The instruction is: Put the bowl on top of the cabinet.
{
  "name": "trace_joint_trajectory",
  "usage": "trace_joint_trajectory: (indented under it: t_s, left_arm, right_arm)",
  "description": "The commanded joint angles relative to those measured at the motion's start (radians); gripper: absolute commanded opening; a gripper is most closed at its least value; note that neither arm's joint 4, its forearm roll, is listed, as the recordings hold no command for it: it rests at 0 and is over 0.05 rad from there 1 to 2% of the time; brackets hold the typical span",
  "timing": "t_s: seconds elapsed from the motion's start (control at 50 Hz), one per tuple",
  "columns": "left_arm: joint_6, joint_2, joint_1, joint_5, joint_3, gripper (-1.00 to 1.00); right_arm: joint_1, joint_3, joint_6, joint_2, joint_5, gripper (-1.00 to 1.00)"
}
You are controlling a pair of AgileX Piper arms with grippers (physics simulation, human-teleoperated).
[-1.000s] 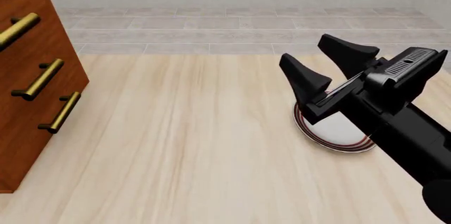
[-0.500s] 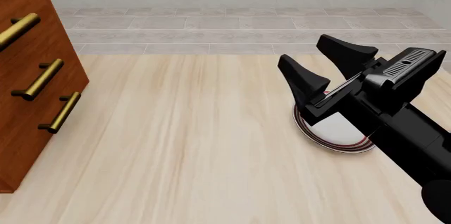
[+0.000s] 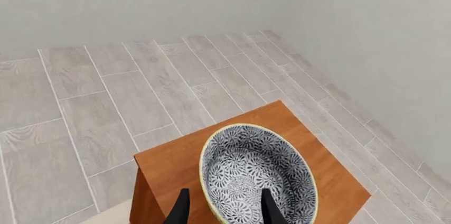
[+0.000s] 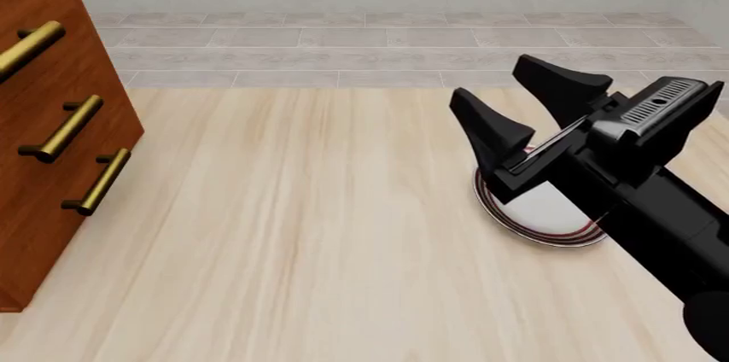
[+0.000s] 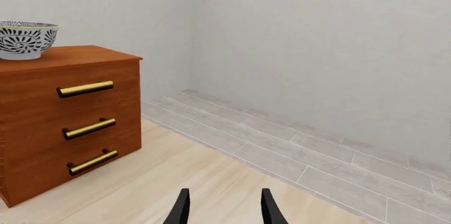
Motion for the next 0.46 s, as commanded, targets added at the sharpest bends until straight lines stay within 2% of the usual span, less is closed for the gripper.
trace_joint_trajectory:
  t_s: [0.02, 0.26, 0.46]
  left_arm:
    - [-0.017, -0.011, -0.008, 0.033, -0.047, 1.00]
    - [-0.043, -0.027, -0.019, 0.064, -0.097, 1.00]
    - [-0.055, -0.036, -0.024, 0.066, -0.100, 1.00]
  right_arm:
    - [0.000, 0.006, -0.002, -0.007, -0.001, 1.00]
    - [-0.005, 0.009, -0.003, -0.012, 0.001, 1.00]
    - [-0.007, 0.010, -0.003, -0.014, 0.001, 1.00]
